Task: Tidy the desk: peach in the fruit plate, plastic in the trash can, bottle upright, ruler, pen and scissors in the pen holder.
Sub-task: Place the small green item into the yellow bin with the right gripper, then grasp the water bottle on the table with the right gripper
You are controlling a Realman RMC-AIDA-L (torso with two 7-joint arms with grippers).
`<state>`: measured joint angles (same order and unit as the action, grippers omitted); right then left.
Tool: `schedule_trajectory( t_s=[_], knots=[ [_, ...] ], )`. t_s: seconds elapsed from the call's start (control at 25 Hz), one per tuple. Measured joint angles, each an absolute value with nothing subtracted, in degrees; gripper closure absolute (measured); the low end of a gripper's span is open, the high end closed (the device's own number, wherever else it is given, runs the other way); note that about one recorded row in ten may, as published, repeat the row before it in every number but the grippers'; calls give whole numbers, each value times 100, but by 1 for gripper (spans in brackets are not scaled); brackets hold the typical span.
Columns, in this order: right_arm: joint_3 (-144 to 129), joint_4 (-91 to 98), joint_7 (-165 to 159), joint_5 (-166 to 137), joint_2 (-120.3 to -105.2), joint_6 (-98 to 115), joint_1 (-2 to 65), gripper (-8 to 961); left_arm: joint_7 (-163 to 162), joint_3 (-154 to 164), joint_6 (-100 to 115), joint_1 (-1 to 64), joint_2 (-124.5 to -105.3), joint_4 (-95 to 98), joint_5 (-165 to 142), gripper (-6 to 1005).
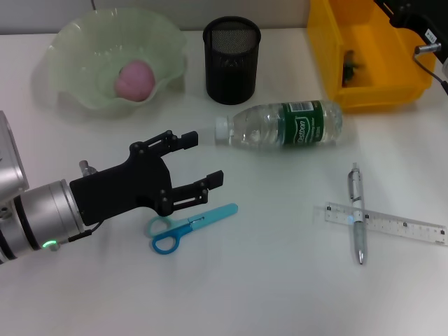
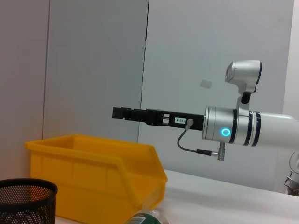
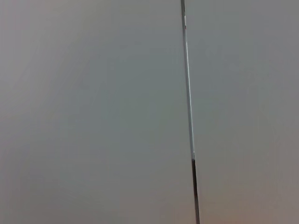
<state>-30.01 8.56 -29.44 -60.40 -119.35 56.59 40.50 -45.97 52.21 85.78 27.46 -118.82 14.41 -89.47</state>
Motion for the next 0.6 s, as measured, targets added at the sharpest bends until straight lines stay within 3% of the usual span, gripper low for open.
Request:
schedule_trajectory(
  t_s=[0.28, 0.6],
  knots=[
    [-2844, 845, -2944, -6029, -11935, 5693, 4023, 238, -4601, 5220, 8599, 2755, -11879, 1433, -8947, 193],
    [-2663, 835, -3223, -6029, -11935, 5776, 3967, 239, -4604, 5221, 8613, 2761, -11875, 1432, -8947, 193]
  ],
)
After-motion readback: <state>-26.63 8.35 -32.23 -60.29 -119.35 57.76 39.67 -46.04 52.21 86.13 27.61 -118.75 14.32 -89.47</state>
